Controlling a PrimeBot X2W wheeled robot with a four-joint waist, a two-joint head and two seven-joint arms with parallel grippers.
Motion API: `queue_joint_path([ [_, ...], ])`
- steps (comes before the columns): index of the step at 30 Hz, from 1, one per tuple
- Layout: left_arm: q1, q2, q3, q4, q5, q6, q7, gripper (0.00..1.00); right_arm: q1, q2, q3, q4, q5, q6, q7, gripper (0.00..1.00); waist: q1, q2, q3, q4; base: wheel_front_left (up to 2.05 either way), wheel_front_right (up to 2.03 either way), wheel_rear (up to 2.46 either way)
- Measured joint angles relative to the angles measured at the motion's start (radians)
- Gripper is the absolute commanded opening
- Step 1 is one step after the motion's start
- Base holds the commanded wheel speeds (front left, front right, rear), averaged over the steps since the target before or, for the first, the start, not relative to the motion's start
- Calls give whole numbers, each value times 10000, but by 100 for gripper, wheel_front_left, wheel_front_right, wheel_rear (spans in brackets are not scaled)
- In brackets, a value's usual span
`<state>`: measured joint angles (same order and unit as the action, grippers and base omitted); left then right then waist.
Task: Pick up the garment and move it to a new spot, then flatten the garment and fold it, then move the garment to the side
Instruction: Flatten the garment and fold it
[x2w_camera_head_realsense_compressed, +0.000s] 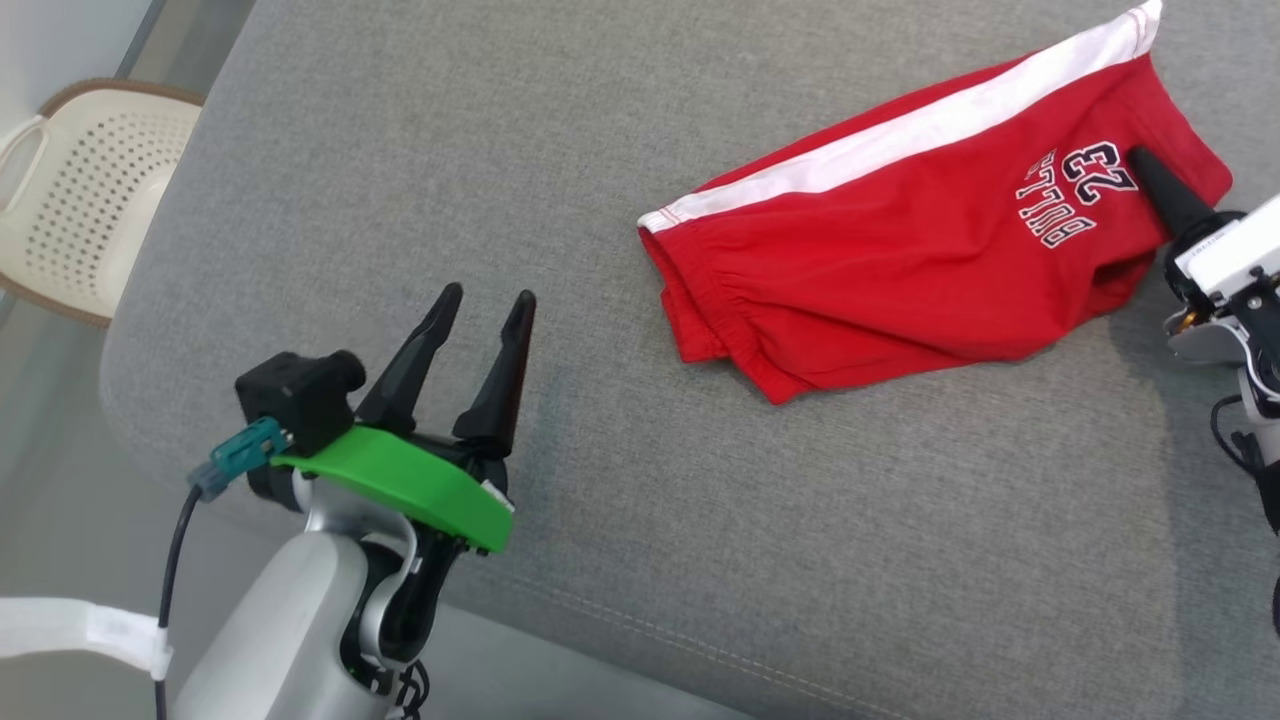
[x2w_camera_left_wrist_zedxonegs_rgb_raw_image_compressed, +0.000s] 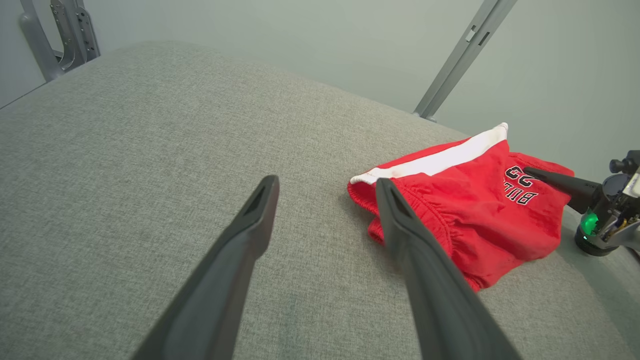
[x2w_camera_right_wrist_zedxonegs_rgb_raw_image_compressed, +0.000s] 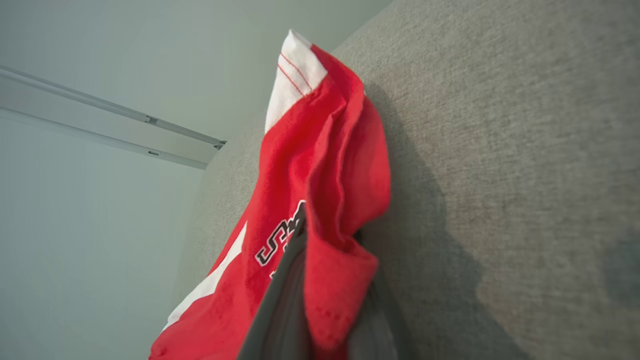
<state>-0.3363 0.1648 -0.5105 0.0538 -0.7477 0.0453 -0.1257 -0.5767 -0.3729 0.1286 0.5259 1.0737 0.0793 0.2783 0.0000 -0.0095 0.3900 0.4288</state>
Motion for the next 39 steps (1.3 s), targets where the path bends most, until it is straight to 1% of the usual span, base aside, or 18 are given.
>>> queue_joint_path([
  [4, 319, 111, 247, 67, -190, 4, -138, 100, 531, 401, -660, -82, 882, 31, -282, 0, 0, 0, -264, -249, 0, 0, 0],
  [9, 702, 153, 337, 173, -474, 6, -207, 100, 1411, 888, -1151, -368, 1638, 92, -502, 0, 0, 0, -677, -674, 0, 0, 0],
  [11, 885, 203, 395, 215, -479, 29, -213, 100, 1815, 1039, -1264, -531, 1822, 165, -593, 0, 0, 0, -867, -865, 0, 0, 0],
  [16, 1497, 462, 564, 173, -633, 125, -219, 100, 2917, 1235, -1411, -907, 1904, 165, -932, 0, 0, 0, -1328, -1413, 0, 0, 0],
  [21, 1949, 598, 533, -81, -675, 184, -82, 100, 4150, 1237, -1526, -1233, 1893, 163, -1204, 0, 0, 0, -1737, -1993, 0, 0, 0],
  [23, 2075, 713, 556, -253, -675, 268, -73, 100, 4597, 1221, -1360, -1340, 1684, 163, -1208, 0, 0, 0, -1871, -2213, 0, 0, 0],
  [24, 2141, 752, 577, -353, -673, 272, -75, 100, 4778, 1223, -1233, -1365, 1494, 161, -1223, 13, 0, 0, -1930, -2324, 0, 0, 0],
  [25, 2172, 759, 589, -391, -673, 307, -75, 100, 4915, 1220, -1129, -1361, 1294, 159, -1335, 37, 0, 0, -1981, -2430, 0, 0, 0],
  [26, 2192, 767, 594, -424, -673, 337, -75, 100, 5028, 1187, -1043, -1361, 1076, 159, -1413, 47, 0, 0, -2027, -2534, 0, 0, 0],
  [27, 2217, 782, 602, -472, -673, 347, -75, 100, 5079, 1172, -1014, -1356, 945, 153, -1453, 65, 0, 0, -2068, -2631, 0, 0, 0],
  [28, 2242, 788, 604, -548, -673, 355, -75, 100, 5095, 1164, -1012, -1344, 922, 148, -1498, 86, 0, 0, -2104, -2723, 0, 0, 0],
  [29, 2259, 790, 600, -625, -671, 355, -73, 100, 5095, 1141, -993, -1335, 876, 146, -1549, 93, 0, 0, -2137, -2810, 0, 0, 0],
  [32, 2264, 792, 556, -757, -644, 359, -4, 100, 5095, 1114, -1047, -1321, 823, 105, -1639, 100, -1, 0, -2207, -3002, 0, 0, 0],
  [35, 2265, 792, 527, -997, -639, 430, 61, 100, 5093, 1147, -1110, -1323, 895, 63, -1647, 100, 0, 0, -2197, -3052, 0, 0, 0],
  [39, 2270, 838, 523, -1181, -570, 447, 201, 100, 5042, 1216, -1055, -1243, 897, -19, -1643, 100, 0, 0, -2056, -2953, 0, 0, 0],
])
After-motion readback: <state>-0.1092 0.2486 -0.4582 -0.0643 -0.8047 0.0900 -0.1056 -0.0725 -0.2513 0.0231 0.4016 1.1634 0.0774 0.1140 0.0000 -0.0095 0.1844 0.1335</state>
